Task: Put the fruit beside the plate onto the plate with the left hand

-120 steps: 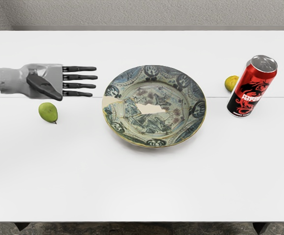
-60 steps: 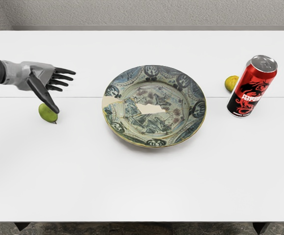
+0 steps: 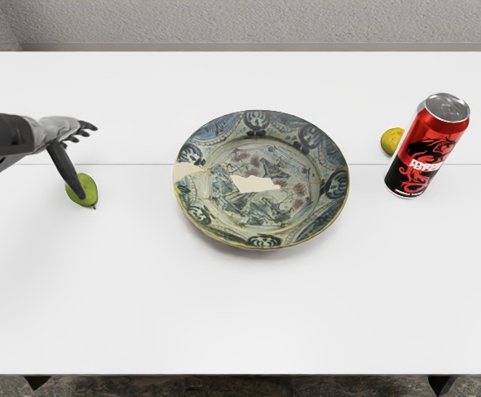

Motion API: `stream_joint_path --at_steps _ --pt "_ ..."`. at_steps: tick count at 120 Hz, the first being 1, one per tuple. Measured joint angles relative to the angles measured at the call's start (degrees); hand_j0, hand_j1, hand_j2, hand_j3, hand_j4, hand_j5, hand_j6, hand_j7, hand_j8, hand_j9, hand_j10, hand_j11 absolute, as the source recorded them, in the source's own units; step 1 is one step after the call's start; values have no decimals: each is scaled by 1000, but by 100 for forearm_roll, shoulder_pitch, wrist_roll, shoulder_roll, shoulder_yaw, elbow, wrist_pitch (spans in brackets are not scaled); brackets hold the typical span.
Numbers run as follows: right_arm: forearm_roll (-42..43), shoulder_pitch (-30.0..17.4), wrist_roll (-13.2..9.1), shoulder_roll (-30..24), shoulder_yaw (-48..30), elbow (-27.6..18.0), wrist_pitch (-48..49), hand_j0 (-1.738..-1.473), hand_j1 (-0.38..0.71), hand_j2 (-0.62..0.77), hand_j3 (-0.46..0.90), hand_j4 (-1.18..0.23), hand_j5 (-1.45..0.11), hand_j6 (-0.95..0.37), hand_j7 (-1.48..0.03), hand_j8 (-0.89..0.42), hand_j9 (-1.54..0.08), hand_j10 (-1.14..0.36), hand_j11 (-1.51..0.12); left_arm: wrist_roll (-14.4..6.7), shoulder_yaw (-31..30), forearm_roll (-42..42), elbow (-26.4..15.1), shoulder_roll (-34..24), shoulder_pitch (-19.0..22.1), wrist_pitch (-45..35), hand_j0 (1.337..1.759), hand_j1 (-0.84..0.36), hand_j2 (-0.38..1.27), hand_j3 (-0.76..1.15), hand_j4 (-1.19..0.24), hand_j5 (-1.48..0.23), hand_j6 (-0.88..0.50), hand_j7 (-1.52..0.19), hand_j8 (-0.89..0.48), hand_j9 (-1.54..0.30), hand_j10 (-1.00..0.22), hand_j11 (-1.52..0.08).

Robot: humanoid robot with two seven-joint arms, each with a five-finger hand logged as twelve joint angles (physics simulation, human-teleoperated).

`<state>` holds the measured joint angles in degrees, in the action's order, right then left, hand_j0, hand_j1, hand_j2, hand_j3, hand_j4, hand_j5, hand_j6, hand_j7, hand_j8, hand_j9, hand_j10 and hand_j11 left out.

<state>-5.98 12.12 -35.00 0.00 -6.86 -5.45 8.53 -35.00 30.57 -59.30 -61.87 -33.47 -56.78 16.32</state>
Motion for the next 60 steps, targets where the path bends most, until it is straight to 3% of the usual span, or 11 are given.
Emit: stream_joint_path --at_steps 32,43,60 --pt "0 17 0 0 0 4 0 -1658 -349 0 0 0 0 0 0 0 0 0 0 0 -743 -221 -744 -49 25 -1051 1658 266 16 0 -74 -92 -75 -92 -75 -91 -73 -91" --pt "0 23 0 0 0 5 0 -1658 -349 0 0 0 0 0 0 0 0 0 0 0 -934 -459 -1133 -187 278 -1518 1658 265 16 0 -76 -94 -77 -94 -77 -93 -75 -93" --pt "0 26 0 0 0 4 0 -1658 -349 0 0 0 0 0 0 0 0 0 0 0 -1181 -767 -1580 -304 329 -2145 1658 263 17 0 -78 -96 -79 -96 -79 -95 -77 -95"
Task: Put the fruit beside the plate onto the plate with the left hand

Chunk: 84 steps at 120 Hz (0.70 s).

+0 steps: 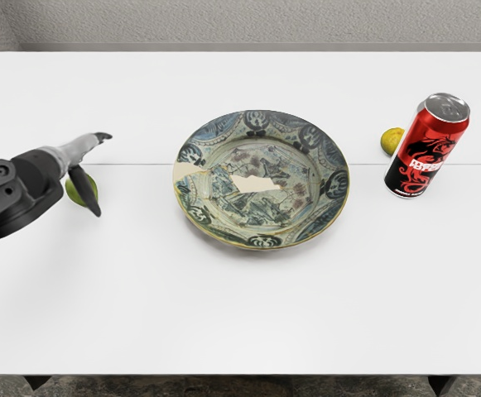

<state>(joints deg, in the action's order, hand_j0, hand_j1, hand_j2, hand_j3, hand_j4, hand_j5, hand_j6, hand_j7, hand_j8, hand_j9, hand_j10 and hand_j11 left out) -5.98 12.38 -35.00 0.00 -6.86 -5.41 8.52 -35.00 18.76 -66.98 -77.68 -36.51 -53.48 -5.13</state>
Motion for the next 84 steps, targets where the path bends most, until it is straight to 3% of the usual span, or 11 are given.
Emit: stream_joint_path --at_steps 25,44,69,84 --pt "0 1 0 0 0 0 0 -1658 -349 0 0 0 0 0 0 0 0 0 0 0 -203 -104 -313 -106 223 -599 1658 263 18 0 -79 -97 -80 -96 -80 -96 -78 -96" --pt "0 1 0 0 -1 -1 0 -1658 -349 0 0 0 0 0 0 0 0 0 0 0 -463 -165 -344 -135 236 -1511 1658 281 15 0 -63 -77 -64 -76 -64 -76 -62 -76" --pt "0 2 0 0 -1 -4 0 -1658 -349 0 0 0 0 0 0 0 0 0 0 0 -573 -126 -282 -119 242 -1842 1658 293 13 0 -53 -64 -55 -64 -54 -64 -53 -64" --pt "0 1 0 0 0 -3 0 -1658 -349 0 0 0 0 0 0 0 0 0 0 0 -586 5 -204 -100 412 -1901 1658 196 29 0 -134 -169 -135 -169 -135 -169 -134 -169"
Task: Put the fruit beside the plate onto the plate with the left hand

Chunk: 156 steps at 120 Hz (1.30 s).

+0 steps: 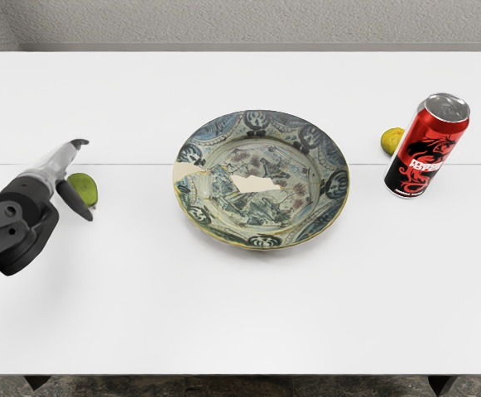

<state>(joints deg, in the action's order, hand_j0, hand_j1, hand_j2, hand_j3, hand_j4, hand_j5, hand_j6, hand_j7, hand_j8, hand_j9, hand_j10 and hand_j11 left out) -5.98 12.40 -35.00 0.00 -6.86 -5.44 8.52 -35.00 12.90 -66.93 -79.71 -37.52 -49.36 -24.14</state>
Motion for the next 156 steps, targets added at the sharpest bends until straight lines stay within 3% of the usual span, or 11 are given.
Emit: stream_joint_path --at_steps 34,121,156 --pt "2 0 0 0 0 5 0 -1658 -349 0 0 0 0 0 0 0 0 0 0 0 19 222 156 69 -12 -31 1658 7 61 0 -292 -375 -293 -375 -293 -374 -292 -374" --pt "9 0 0 0 6 7 0 -1658 -349 0 0 0 0 0 0 0 0 0 0 0 2 228 184 147 -12 -32 1657 -150 110 0 -439 -580 -441 -580 -441 -579 -440 -579" --pt "9 0 0 0 9 10 0 -1658 -349 0 0 0 0 0 0 0 0 0 0 2 2 226 184 147 -8 -32 1658 -222 263 0 -524 -675 -524 -676 -422 -681 -520 -681"
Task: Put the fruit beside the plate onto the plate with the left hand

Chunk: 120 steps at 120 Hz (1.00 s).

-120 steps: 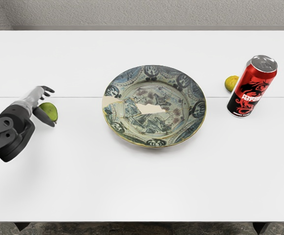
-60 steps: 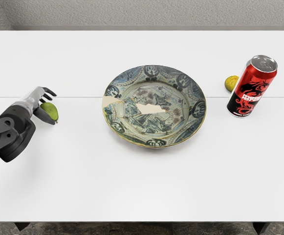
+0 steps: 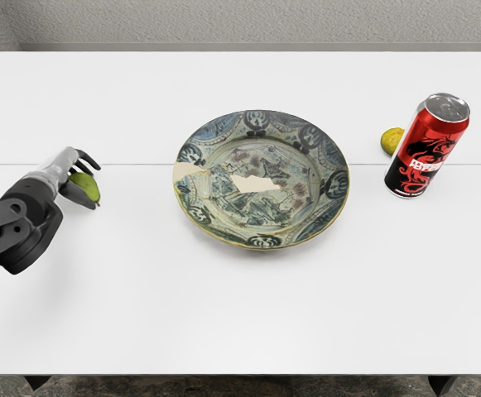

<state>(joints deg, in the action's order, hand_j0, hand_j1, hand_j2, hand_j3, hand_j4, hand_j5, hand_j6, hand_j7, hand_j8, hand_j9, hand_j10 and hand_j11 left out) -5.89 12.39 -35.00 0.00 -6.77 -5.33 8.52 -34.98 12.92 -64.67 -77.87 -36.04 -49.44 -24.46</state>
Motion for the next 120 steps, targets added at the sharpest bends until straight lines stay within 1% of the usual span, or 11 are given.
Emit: stream_joint_path --at_steps 16,29,43,54,67,77,80,90,113,120 --pt "0 0 0 0 0 4 0 -1658 -349 0 0 0 0 0 0 0 0 0 0 3 1 1 0 7 5 0 1656 -224 248 0 -554 -715 -520 -716 -399 -728 -547 -729" --pt "0 0 0 0 -2 5 0 -1658 -349 0 0 0 0 0 0 0 0 0 0 0 1 13 1 9 5 3 1656 -229 271 0 -580 -742 -514 -745 -385 -759 -559 -760" --pt "0 0 0 0 -4 6 0 -1658 -349 0 0 0 0 0 0 0 0 0 0 0 0 42 1 9 -8 13 1656 -245 348 0 -608 -777 -527 -779 -402 -793 -581 -796" --pt "0 0 0 0 -7 6 0 -1658 -349 0 0 0 0 0 0 0 0 0 0 0 1 53 -4 53 -23 23 1655 -233 364 0 -623 -813 -539 -813 -415 -826 -601 -827" --pt "0 0 0 0 -8 6 0 -1658 -349 0 0 0 0 0 0 0 0 0 0 2 8 87 -18 46 -83 34 1656 -237 482 0 -635 -837 -587 -831 -470 -844 -663 -846" --pt "0 0 0 0 -8 6 0 -1658 -349 0 0 0 0 0 0 0 0 0 0 3 20 129 -40 38 -98 35 1656 -239 549 0 -644 -846 -616 -839 -505 -853 -700 -857" --pt "0 0 0 0 -8 6 0 -1658 -349 0 0 0 0 0 0 0 0 0 0 4 27 138 -53 30 -106 37 1656 -239 549 0 -645 -850 -618 -843 -504 -856 -695 -860" --pt "0 0 0 0 -9 6 0 -1658 -349 0 0 0 0 0 0 0 0 0 0 3 45 194 -83 35 -291 48 1656 -239 551 0 -646 -864 -611 -856 -503 -866 -693 -868" --pt "0 1 0 0 -8 6 0 -1658 -349 0 0 0 0 0 0 0 0 0 0 4 72 257 -99 49 -570 133 1656 -240 547 0 -651 -879 -600 -872 -496 -881 -687 -881" --pt "0 0 0 0 -8 6 0 -1658 -349 0 0 0 0 0 0 0 0 0 0 4 74 308 -99 45 -751 169 1656 -239 552 0 -651 -883 -602 -878 -496 -885 -685 -882"
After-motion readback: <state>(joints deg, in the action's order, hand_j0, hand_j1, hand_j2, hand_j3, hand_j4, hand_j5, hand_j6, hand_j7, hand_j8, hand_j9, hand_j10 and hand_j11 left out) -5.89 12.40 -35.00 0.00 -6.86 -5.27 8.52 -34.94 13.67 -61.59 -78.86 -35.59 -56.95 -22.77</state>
